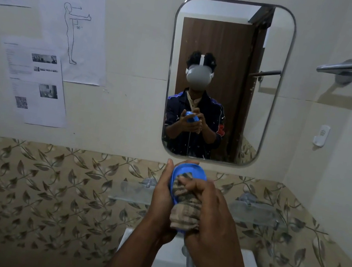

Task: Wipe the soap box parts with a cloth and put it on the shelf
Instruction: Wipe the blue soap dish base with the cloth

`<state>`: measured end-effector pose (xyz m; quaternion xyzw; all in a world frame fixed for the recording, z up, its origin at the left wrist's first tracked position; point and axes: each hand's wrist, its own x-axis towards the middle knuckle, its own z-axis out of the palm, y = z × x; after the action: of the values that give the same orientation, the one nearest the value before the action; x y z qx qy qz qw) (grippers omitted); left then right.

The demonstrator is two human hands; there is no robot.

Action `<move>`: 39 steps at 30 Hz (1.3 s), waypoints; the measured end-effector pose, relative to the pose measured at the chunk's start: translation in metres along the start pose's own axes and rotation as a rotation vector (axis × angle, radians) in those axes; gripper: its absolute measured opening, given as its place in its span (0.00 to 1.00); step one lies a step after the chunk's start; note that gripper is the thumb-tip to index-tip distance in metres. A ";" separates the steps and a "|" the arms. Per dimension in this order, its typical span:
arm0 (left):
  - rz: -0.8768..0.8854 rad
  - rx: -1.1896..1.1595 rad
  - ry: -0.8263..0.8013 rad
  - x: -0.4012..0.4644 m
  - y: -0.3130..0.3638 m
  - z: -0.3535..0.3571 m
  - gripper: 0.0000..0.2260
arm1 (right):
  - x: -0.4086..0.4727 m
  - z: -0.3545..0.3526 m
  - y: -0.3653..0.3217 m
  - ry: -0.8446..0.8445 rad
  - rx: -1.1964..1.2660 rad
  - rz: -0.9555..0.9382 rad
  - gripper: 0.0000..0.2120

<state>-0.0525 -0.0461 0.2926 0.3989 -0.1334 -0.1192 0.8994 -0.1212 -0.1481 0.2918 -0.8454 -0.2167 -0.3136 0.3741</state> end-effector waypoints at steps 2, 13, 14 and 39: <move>0.030 -0.022 0.017 0.001 0.003 -0.001 0.28 | -0.013 0.001 0.006 -0.027 0.020 -0.027 0.32; 0.072 0.121 -0.068 0.003 0.003 0.013 0.27 | 0.029 -0.005 0.003 0.175 -0.001 -0.066 0.28; 0.074 0.124 -0.072 0.003 0.005 0.013 0.27 | 0.028 -0.006 0.002 0.170 -0.001 -0.077 0.27; 0.177 0.053 -0.075 0.008 0.038 0.008 0.28 | -0.006 -0.010 0.025 -0.014 0.063 -0.227 0.26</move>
<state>-0.0437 -0.0290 0.3272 0.4045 -0.2050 -0.0507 0.8898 -0.1140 -0.1724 0.2806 -0.8053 -0.3234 -0.3412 0.3612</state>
